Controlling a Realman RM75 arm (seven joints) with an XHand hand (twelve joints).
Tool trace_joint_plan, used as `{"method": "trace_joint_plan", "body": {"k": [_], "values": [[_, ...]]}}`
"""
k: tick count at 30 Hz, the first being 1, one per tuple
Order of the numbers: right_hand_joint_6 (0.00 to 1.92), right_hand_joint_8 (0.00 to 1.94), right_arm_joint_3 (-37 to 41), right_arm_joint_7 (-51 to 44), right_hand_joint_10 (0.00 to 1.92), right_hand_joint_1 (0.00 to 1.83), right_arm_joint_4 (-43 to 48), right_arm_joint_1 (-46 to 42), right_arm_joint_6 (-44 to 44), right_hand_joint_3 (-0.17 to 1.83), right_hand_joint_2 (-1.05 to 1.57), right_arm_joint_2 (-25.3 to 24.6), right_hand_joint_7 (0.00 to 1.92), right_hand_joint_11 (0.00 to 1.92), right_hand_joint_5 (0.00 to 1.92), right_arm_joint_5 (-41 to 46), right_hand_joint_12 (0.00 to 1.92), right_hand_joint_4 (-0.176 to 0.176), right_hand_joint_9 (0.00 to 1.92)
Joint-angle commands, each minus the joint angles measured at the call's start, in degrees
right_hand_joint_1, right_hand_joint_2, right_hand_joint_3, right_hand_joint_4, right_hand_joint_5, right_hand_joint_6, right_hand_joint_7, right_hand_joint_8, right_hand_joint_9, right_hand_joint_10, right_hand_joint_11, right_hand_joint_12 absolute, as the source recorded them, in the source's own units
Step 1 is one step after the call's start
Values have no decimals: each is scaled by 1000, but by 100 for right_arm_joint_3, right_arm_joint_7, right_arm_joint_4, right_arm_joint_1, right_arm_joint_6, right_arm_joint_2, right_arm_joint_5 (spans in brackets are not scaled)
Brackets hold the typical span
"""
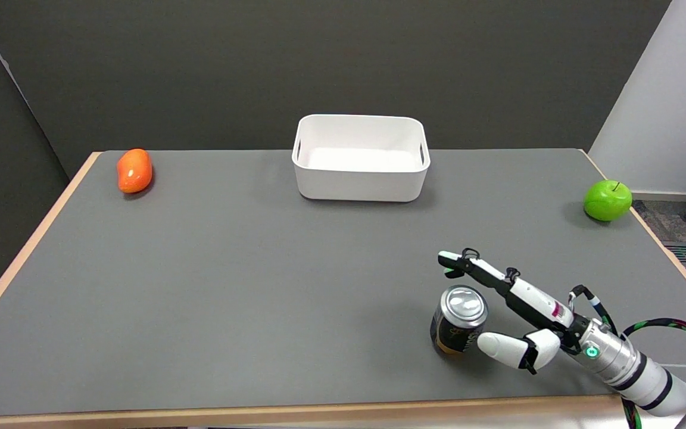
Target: Pick up the black can.
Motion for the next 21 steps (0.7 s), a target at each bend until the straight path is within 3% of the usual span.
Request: {"method": "trace_joint_plan", "body": {"k": [1, 4, 6, 9, 11, 14, 17, 21], "values": [[300, 361, -426, -47, 584, 416, -320, 365, -60, 923, 550, -22, 96, -1, 68, -28, 986, -65, 6], [313, 296, -426, -47, 588, 448, -352, 374, -195, 809, 610, -14, 133, -1, 92, -36, 887, -103, 0], [404, 371, -426, -55, 540, 433, -392, 374, -243, 919, 568, -14, 89, -1, 69, -51, 839, -148, 3], [413, 349, -426, -85, 477, 452, -446, 374, -261, 900, 577, -14, 81, -1, 77, -52, 760, -176, 2], [369, 292, -426, -176, 469, 503, -457, 366, -261, 824, 624, -22, 93, -1, 91, -52, 718, -176, 1], [462, 355, -426, -259, 393, 663, -457, 358, -269, 976, 579, -22, 50, -1, 33, -22, 653, -176, 13], [376, 278, -426, -333, 512, 629, -457, 334, -306, 860, 634, -37, 103, -1, 100, 101, 791, -176, 9], [454, 375, -426, -664, 632, 707, -457, 269, -293, 962, 651, -150, 205, -1, 132, 510, 1019, -176, 103]]}}
